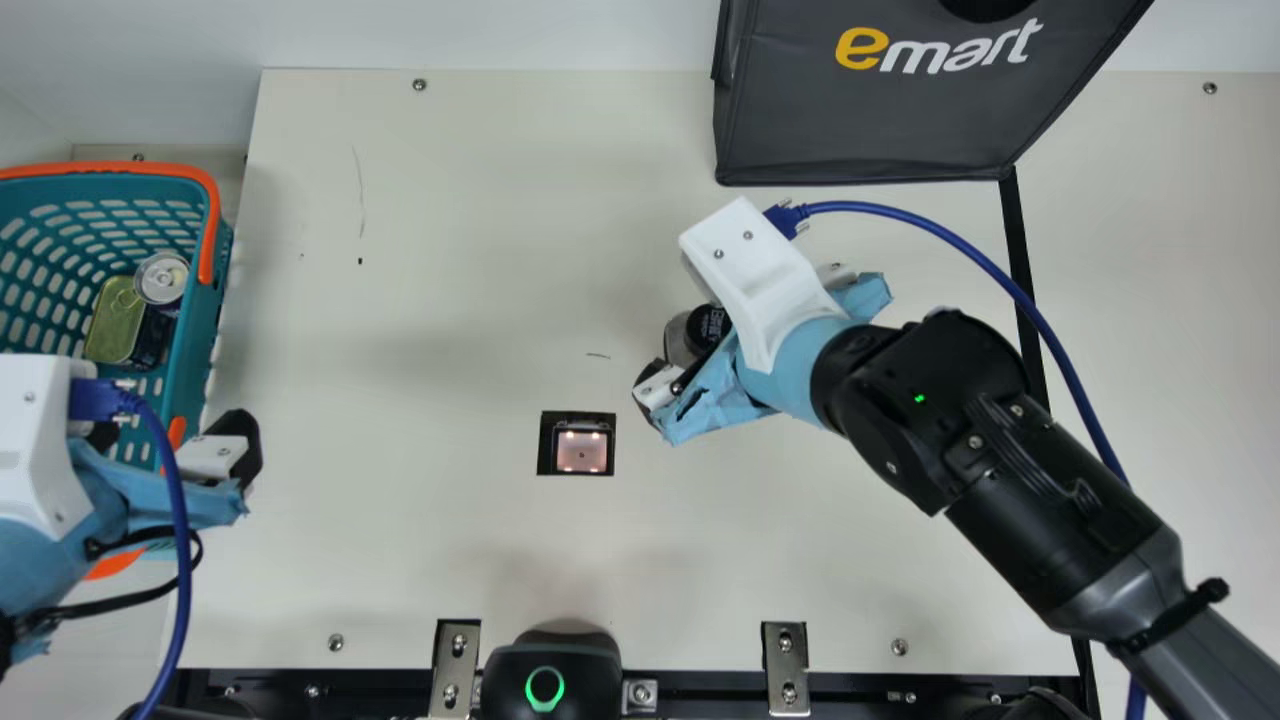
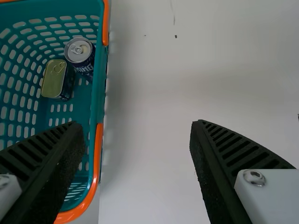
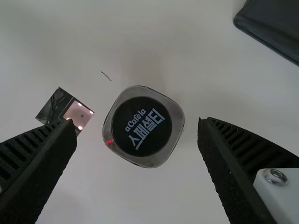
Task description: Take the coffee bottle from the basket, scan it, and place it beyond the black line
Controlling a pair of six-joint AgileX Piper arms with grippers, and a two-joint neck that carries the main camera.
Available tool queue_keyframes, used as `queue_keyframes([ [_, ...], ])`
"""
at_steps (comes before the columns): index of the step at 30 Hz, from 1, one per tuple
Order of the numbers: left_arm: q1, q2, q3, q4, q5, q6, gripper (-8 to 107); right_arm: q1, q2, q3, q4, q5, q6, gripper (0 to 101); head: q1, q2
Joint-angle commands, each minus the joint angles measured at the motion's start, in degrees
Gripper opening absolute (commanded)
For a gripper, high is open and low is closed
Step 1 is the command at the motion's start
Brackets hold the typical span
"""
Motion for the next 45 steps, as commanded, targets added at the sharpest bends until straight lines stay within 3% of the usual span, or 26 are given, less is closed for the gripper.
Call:
queue_keyframes([
  [1, 0.0, 0.0, 0.0, 0.0, 0.0, 0.0, 90, 0.2, 0.3, -0.1, -0.3, 0.0, 0.1, 91, -1.5, -0.1],
  [30, 0.0, 0.0, 0.0, 0.0, 0.0, 0.0, 90, 1.4, 4.6, -0.6, -5.8, -2.0, 4.5, 91, -1.5, -0.1],
  [43, 0.0, 0.0, 0.0, 0.0, 0.0, 0.0, 90, 1.8, 5.7, -1.5, -5.5, -1.9, 4.9, 4, -1.5, -0.1],
  [45, 0.0, 0.0, 0.0, 0.0, 0.0, 0.0, 90, 1.9, 5.7, -1.5, -5.5, -1.8, 4.9, 0, -1.5, -0.1],
])
